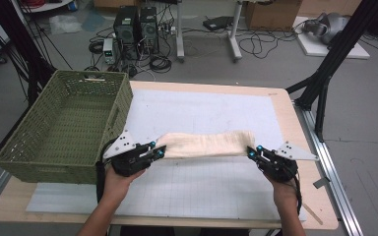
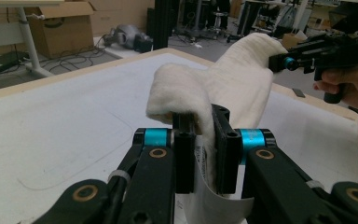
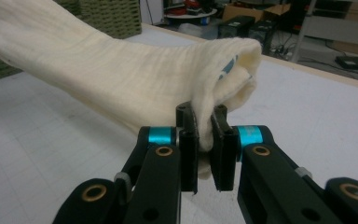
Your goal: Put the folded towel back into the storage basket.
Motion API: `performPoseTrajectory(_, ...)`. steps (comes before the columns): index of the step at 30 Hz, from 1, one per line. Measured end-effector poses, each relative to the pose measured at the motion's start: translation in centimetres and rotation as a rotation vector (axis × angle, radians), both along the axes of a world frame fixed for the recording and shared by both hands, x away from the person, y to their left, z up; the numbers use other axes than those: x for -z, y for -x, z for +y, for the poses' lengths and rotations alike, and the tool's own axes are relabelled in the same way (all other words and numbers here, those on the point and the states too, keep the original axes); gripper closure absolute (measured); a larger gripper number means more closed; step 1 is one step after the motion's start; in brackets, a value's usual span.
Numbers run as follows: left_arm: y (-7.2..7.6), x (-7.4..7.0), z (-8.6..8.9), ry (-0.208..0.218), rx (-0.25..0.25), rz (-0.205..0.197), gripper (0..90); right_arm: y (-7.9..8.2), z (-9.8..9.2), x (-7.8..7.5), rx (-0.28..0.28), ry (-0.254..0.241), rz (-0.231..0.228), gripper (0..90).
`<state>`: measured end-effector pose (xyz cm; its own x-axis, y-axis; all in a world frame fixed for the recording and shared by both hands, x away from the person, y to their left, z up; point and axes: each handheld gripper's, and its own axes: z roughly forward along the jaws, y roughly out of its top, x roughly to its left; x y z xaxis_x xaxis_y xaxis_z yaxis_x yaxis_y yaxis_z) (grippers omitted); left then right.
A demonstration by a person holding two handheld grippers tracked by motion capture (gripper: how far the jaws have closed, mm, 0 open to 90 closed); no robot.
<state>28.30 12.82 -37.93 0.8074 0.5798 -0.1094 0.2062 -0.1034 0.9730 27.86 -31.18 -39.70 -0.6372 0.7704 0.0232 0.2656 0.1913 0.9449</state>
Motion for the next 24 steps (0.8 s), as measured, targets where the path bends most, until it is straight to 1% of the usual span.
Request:
performPoseTrajectory(2,0.2,-0.3,0.1,0.004,0.0,-0.011,80.9,-0.2,0.0,-0.1,-0.011,-0.008,-0.009,83.5)
performPoseTrajectory(4,0.3,-0.7,0.3,0.001,0.0,-0.022,80.9,-0.3,0.1,-0.2,-0.019,-0.015,-0.006,83.5)
performPoseTrajectory(9,0.7,-1.8,0.7,0.005,-0.007,-0.048,80.9,-0.8,0.5,-1.1,-0.034,-0.014,-0.017,83.5)
performPoseTrajectory(15,1.1,-2.6,1.5,0.031,-0.025,-0.06,80.9,-1.5,1.2,-2.6,-0.048,-0.021,-0.034,83.5)
performPoseTrajectory(24,1.6,-3.5,2.8,0.045,-0.053,-0.083,80.9,-2.9,2.6,-4.0,-0.075,-0.023,-0.044,83.5)
